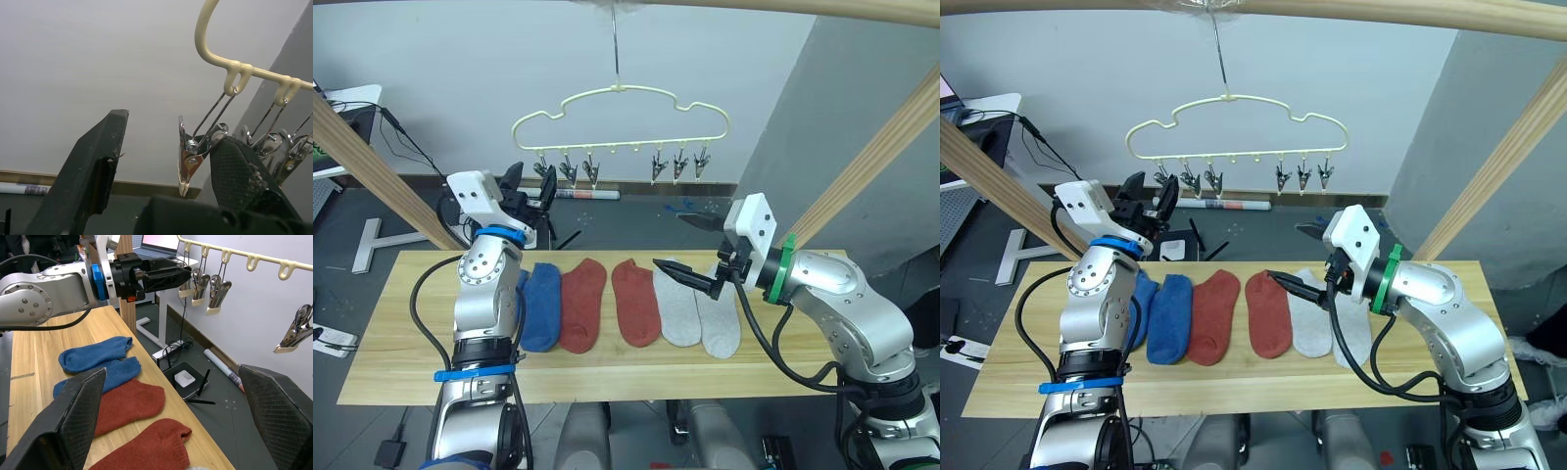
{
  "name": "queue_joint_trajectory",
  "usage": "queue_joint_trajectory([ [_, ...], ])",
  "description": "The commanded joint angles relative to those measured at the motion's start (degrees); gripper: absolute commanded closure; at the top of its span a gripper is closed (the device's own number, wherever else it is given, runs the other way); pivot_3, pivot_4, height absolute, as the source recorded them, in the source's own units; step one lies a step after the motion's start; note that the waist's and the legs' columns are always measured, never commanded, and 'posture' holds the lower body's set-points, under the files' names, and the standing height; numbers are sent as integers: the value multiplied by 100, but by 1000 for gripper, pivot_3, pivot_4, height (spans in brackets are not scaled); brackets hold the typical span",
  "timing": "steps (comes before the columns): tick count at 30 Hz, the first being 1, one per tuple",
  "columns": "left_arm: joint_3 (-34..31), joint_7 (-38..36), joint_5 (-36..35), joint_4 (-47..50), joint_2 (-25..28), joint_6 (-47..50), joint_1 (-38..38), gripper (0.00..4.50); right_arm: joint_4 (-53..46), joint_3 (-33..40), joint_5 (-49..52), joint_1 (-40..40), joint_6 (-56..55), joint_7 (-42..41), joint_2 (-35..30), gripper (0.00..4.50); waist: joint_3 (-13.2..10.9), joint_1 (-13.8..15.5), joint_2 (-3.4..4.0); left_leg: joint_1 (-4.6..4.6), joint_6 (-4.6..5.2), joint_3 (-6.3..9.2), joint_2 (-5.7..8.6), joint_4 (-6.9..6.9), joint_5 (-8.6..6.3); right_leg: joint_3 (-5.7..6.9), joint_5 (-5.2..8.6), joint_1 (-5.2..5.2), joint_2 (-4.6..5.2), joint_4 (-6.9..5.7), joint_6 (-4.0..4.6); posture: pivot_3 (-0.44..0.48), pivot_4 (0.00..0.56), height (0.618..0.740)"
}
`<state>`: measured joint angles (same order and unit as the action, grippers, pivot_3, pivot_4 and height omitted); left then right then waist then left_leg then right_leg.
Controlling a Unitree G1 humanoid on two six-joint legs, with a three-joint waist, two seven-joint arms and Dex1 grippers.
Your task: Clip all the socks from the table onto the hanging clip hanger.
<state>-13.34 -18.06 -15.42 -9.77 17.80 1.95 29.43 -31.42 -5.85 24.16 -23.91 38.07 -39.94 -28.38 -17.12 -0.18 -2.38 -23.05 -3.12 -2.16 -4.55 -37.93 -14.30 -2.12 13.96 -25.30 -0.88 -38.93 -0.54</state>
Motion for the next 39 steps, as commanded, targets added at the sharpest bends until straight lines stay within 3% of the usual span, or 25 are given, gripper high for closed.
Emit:
queue_joint_trajectory([
  [1, -10, -88, -102, 120, 9, -66, 129, 1509, -146, 69, 97, 10, -111, -24, -40, 0, -16, 0, 1, -1, 0, 1, 0, 0, 0, 1, 0, 0, 0, 0, 0, -15, 320, 703],
  [26, 34, -47, -75, 145, -74, -81, 259, 1509, -130, 31, 70, 80, -165, -85, -115, 0, -33, 1, 2, -28, -3, 2, 0, 4, 0, 3, 4, -22, 2, 9, -7, -12, 319, 703],
  [30, 52, -99, -117, 139, -95, -37, 262, 2341, -130, 29, 65, 76, -163, -78, -96, 0, -33, 1, 2, -40, -3, 6, 0, 3, 0, 6, 4, -32, 2, 9, -7, -12, 318, 703],
  [35, 88, -146, -93, 155, -100, -25, 292, 3835, -137, 31, 65, 80, -163, -63, -81, 0, -33, 1, 2, -61, -4, 9, 0, 1, 0, 9, 4, -50, 2, 9, -7, -12, 318, 703],
  [39, 96, -169, -64, 185, -68, -25, 289, 4364, -148, -1, 15, 119, -169, -29, -85, 0, -33, 2, 2, -75, -4, 13, 0, 0, 1, 13, 4, -62, 2, 8, -7, -11, 319, 703],
])
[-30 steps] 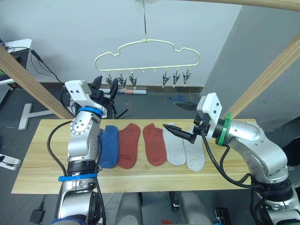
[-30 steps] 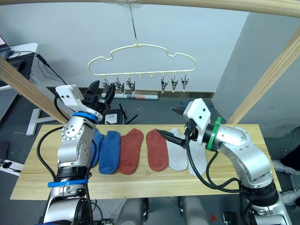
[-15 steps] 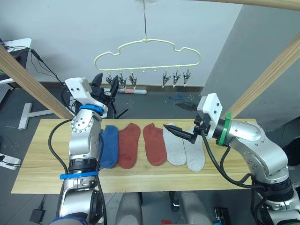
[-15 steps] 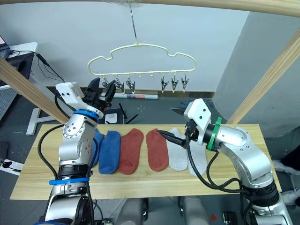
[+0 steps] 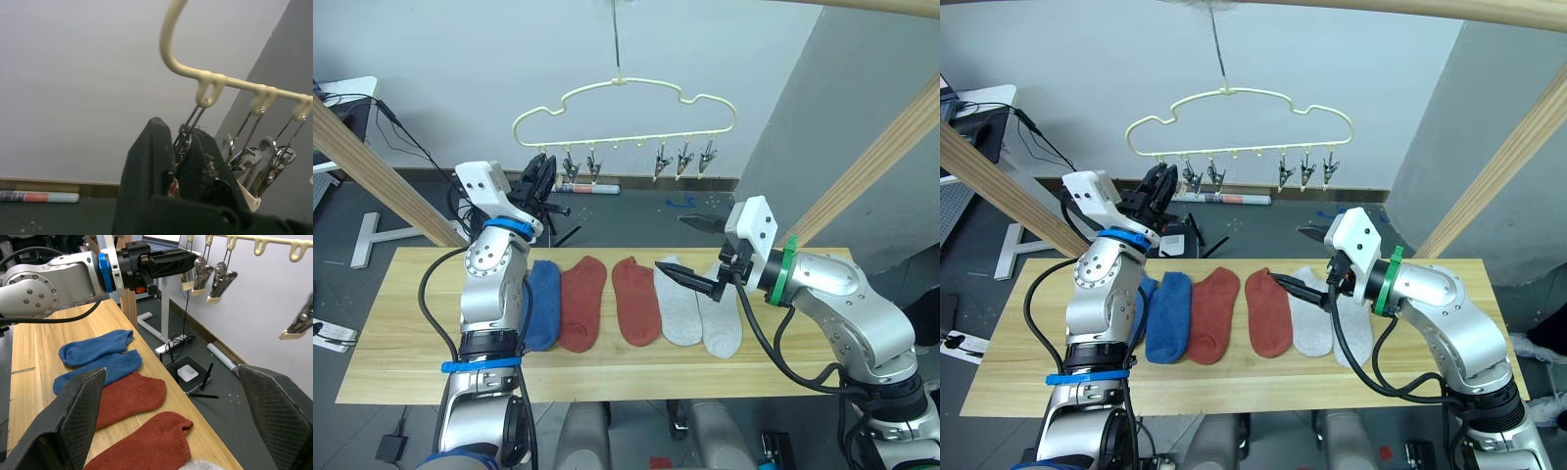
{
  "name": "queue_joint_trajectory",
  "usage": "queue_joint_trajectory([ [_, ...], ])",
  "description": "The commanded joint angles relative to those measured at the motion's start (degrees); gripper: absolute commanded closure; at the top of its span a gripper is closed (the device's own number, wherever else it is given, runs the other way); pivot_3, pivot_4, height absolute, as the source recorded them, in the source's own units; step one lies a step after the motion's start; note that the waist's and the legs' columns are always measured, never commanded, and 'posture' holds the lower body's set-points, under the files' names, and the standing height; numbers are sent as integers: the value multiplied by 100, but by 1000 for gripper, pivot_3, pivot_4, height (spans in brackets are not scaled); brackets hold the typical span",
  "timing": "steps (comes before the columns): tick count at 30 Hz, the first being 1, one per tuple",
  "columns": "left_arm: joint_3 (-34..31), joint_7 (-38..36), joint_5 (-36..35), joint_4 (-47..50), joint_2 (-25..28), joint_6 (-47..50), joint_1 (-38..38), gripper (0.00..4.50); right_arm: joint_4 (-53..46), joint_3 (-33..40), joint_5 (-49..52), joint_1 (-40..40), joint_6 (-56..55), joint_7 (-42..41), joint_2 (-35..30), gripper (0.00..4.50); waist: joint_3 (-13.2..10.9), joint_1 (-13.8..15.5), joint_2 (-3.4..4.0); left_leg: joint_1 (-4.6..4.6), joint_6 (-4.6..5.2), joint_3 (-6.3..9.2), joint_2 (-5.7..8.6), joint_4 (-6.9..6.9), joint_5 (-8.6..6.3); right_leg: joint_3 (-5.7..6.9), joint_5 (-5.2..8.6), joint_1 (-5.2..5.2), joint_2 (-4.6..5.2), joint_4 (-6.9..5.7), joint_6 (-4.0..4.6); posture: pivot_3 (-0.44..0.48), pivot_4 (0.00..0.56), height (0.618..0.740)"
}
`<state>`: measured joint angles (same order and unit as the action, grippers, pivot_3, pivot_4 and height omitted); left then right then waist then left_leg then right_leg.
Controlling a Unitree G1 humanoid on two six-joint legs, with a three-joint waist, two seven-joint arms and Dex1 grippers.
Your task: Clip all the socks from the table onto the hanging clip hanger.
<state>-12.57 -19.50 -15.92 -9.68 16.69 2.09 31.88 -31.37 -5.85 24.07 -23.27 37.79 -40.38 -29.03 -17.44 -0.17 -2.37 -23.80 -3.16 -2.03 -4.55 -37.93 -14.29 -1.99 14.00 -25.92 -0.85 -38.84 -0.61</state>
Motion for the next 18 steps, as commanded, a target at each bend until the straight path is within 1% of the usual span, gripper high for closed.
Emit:
queue_joint_trajectory([
  [1, 21, -28, -5, 194, 56, -37, 41, 4364, -149, -29, -29, 91, -149, 37, -35, 0, 0, 1, 0, -1, 0, 0, 0, 0, 0, 0, 0, -1, 0, 0, 0, -11, 319, 703],
  [5, 47, -44, 48, 244, 140, -39, 35, 4364, 11, -231, -530, 420, -174, 420, -60, 0, 0, 1, 0, -5, 0, 2, 0, 0, 0, 2, 0, -2, 1, 1, 0, -1, 320, 703],
  [9, 117, -94, 103, 378, 236, -47, 2, 4364, 270, -434, -1184, 997, -165, 1244, 206, 0, 0, 3, 0, -9, -2, 0, 0, 1, 1, 0, 0, -11, 2, -2, 0, 6, 324, 703],
  [11, 131, -105, 106, 441, 269, 4, -11, 4364, 586, -588, -1574, 1292, -362, 1641, 374, 0, 0, 4, 0, -11, -8, 0, 0, 1, 4, 0, 0, -14, 2, -2, -1, 7, 325, 703],
  [13, 134, -124, 102, 475, 294, 42, -17, 4364, 892, -600, -1832, 1421, -552, 1948, 564, 0, -2, 4, 2, -11, -9, -2, 0, 2, 5, -2, 0, -16, 3, -2, -1, 6, 327, 703],
  [15, 141, -153, 100, 520, 320, 91, -27, 4364, 1275, -509, -1979, 1463, -747, 2201, 760, 0, -4, 3, 4, -11, -12, -7, 0, 1, 7, -6, 0, -17, 3, -3, -1, 8, 332, 703],
  [18, 146, -213, 81, 585, 370, 208, -38, 4364, 2202, -246, -2108, 1408, -1292, 2519, 991, 0, -11, 2, 6, -9, -14, -7, 1, 0, 8, -6, 0, -17, 2, -5, -1, 12, 337, 703],
])
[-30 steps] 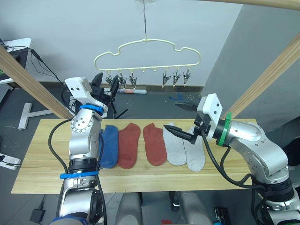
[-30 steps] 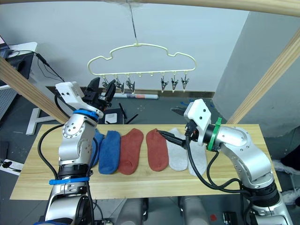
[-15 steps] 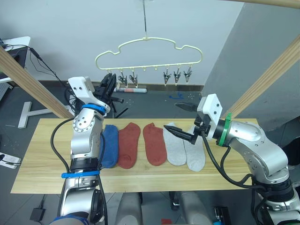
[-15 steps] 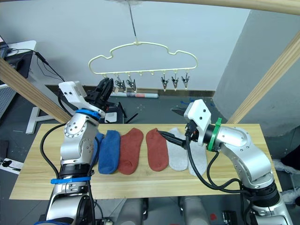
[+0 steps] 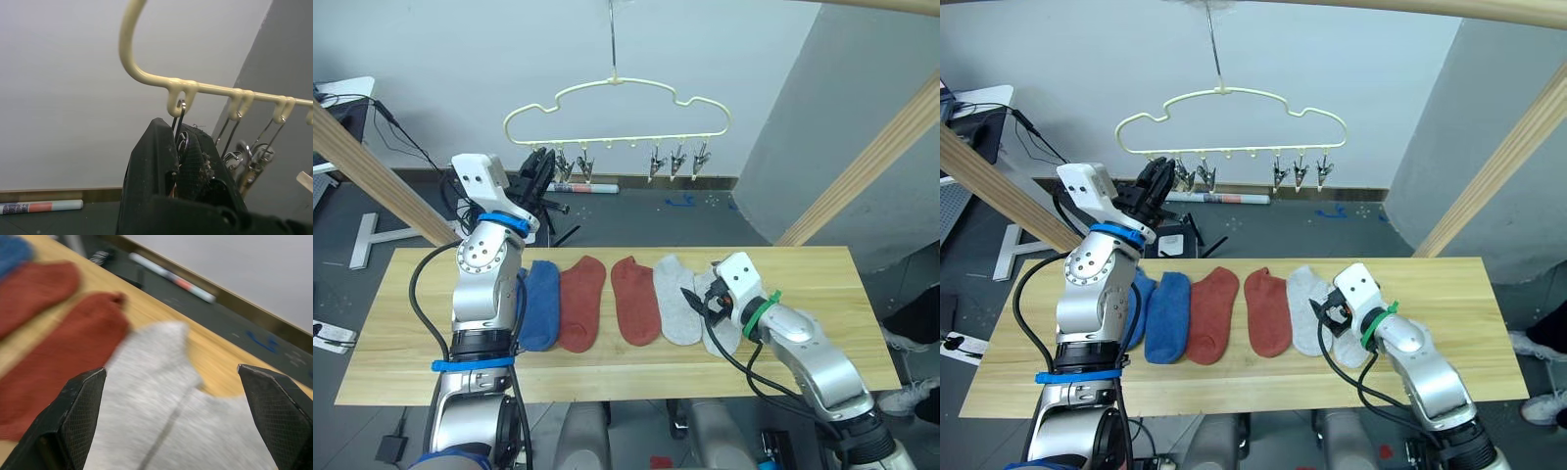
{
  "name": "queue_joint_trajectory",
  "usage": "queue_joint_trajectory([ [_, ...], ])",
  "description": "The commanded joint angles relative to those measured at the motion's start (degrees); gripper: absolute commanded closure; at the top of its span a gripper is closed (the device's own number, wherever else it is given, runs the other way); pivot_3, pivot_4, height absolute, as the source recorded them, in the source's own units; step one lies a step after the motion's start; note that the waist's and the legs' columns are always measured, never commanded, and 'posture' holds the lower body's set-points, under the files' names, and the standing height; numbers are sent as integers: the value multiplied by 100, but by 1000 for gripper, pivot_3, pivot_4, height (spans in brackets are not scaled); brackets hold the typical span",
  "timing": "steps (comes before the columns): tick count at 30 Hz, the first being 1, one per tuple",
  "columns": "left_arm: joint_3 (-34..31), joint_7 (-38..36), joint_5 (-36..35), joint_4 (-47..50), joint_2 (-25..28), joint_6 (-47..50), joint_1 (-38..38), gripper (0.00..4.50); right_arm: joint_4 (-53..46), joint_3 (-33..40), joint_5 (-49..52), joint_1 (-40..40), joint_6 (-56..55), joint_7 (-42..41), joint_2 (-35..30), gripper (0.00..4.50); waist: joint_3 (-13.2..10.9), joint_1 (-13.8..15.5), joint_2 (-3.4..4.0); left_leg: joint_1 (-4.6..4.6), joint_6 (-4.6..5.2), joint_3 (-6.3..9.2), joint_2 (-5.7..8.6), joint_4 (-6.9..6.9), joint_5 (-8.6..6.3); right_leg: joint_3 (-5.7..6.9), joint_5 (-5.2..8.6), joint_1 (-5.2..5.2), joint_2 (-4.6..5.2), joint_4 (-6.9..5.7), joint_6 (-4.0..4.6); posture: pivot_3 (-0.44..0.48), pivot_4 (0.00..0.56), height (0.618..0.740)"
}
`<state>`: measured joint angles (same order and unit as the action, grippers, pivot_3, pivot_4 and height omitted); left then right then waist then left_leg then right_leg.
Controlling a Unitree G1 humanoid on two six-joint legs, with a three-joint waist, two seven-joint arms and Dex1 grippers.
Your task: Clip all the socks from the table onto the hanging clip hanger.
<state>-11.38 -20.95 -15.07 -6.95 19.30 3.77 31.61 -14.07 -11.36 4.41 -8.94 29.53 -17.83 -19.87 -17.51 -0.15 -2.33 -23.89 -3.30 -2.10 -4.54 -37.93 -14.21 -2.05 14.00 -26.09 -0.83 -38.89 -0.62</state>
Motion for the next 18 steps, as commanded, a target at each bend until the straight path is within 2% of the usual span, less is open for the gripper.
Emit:
queue_joint_trajectory([
  [1, 30, -88, -11, 328, 129, 72, -12, 4364, 699, 365, -156, -60, -573, 294, 116, 0, -11, 1, 4, 0, 0, 0, 0, 0, 0, 0, 0, 0, 0, -1, 0, 17, 339, 703],
  [10, 9, -155, -33, 424, 228, 260, -24, 4364, 1818, 796, 137, -288, -667, 200, 582, 0, -28, 1, 11, -2, 1, 0, -1, 3, -1, -2, 1, -3, -2, 0, -1, 26, 342, 703],
  [13, 14, -168, -43, 473, 249, 323, -45, 4364, 1931, 767, 86, -311, -687, 190, 668, 607, -37, 2, 14, -2, 1, 0, 0, 3, -1, -2, 1, -3, -2, -1, -1, 26, 342, 703],
  [18, 21, -203, -69, 541, 281, 454, -100, 4364, 1983, 794, 44, -248, -673, 245, 746, 2467, -39, 2, 14, -3, 1, 0, 0, 3, -1, -2, 1, -2, -2, 0, -2, 26, 342, 703],
])
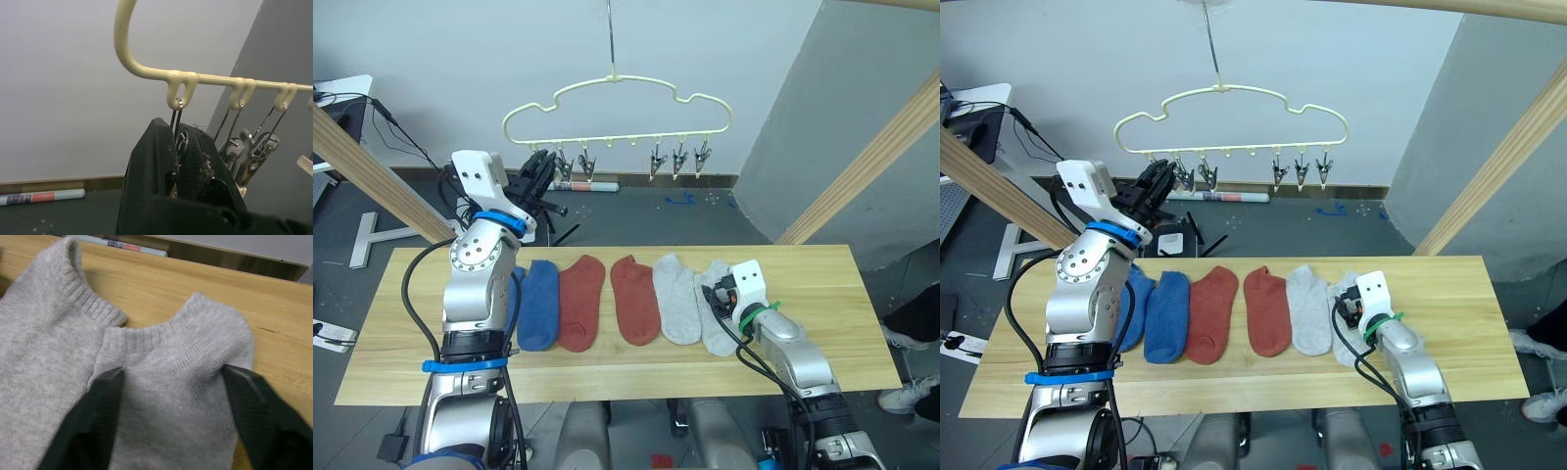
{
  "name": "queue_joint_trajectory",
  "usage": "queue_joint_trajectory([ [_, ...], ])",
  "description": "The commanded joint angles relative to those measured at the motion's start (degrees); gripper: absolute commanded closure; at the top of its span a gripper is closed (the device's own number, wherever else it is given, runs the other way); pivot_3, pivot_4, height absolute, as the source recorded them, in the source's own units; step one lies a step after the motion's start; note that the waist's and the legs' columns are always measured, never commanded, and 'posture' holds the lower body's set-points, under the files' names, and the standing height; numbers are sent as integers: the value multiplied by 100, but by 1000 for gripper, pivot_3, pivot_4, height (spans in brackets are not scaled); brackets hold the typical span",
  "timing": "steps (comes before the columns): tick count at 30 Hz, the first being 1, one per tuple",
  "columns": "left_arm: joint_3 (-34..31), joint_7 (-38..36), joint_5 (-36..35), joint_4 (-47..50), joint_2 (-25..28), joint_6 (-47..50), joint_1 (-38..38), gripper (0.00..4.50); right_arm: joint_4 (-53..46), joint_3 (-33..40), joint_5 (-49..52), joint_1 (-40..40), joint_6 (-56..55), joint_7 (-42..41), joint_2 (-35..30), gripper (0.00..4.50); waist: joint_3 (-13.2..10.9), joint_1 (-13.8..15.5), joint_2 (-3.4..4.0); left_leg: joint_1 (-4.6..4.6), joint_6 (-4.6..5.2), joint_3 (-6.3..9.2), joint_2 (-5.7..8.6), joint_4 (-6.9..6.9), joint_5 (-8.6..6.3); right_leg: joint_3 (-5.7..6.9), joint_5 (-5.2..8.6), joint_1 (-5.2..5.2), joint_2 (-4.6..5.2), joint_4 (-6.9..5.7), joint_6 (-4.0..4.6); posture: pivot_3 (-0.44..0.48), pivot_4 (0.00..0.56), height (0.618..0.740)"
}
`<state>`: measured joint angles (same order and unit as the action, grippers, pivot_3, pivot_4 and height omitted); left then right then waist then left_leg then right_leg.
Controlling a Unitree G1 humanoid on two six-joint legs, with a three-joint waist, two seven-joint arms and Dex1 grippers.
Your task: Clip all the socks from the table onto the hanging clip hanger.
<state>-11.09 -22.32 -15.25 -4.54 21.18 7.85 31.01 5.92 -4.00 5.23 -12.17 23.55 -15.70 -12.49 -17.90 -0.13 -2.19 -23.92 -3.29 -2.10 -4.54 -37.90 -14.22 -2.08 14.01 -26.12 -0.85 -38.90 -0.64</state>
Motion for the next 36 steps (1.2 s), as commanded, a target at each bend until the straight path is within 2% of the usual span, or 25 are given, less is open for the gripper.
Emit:
queue_joint_trajectory([
  [1, -11, -95, -73, 301, 107, 99, -38, 4364, -22, 67, -43, 89, -69, 43, 12, 2815, -1, 0, 0, 0, 0, 0, 0, 0, 0, 0, 0, 0, 0, 0, 0, 34, 343, 703],
  [5, -37, -220, -189, 307, 135, 289, -12, 4364, -86, 65, -67, 133, -128, 19, -21, 4307, -3, 0, 1, 1, 0, 1, 0, 0, 0, 1, 0, 0, 0, -1, 0, 31, 341, 703],
  [6, -48, -264, -241, 321, 148, 344, -4, 4364, -151, 40, -78, 142, -160, -25, -57, 4500, -3, 0, 1, 1, 0, 1, 0, 0, 0, 1, 0, 0, 0, -1, 0, 31, 341, 703],
  [14, -283, -735, -982, 615, 506, 1284, 7, 4364, -1525, -496, -181, 15, -141, -820, -589, 4500, -19, -20, 7, 0, 0, 0, 0, 0, 0, -1, 0, -2, -1, -1, -1, 31, 330, 703],
  [19, -430, -978, -1510, 772, 832, 2013, 80, 4364, -2297, -1100, 30, -709, 586, -1362, -515, 4500, -42, -44, 9, 2, -2, 8, -1, 0, 1, 3, 0, -3, -4, -8, -1, 35, 332, 703],
  [23, -502, -1018, -1892, 910, 909, 2575, 92, 4364, -1936, -1628, 32, -1596, 829, -1565, 49, 4500, -43, -25, 8, -5, -3, 12, -1, -2, 2, 9, 0, -4, -3, -5, -1, 49, 323, 703],
  [26, -521, -1001, -2028, 992, 935, 2795, 97, 4364, -1285, -1806, -54, -2097, 692, -1519, 530, 4500, -43, -15, 8, -7, -3, 14, -1, -3, 2, 11, 0, -5, -2, -3, -1, 55, 320, 703],
  [31, -535, -953, -2131, 1048, 948, 2951, 111, 4364, -273, -1801, -91, -2647, 379, -1405, 1179, 4500, -43, 10, 7, -15, -3, 19, -1, -3, 1, 21, 0, -7, 2, -3, 1, 68, 315, 703],
  [36, -515, -952, -2169, 1124, 947, 3034, 99, 4364, 205, -1615, -52, -2884, 109, -1326, 1558, 4500, -43, 14, 7, -24, -3, 29, -1, -4, 1, 30, -1, -9, 3, -3, 1, 77, 308, 703],
])
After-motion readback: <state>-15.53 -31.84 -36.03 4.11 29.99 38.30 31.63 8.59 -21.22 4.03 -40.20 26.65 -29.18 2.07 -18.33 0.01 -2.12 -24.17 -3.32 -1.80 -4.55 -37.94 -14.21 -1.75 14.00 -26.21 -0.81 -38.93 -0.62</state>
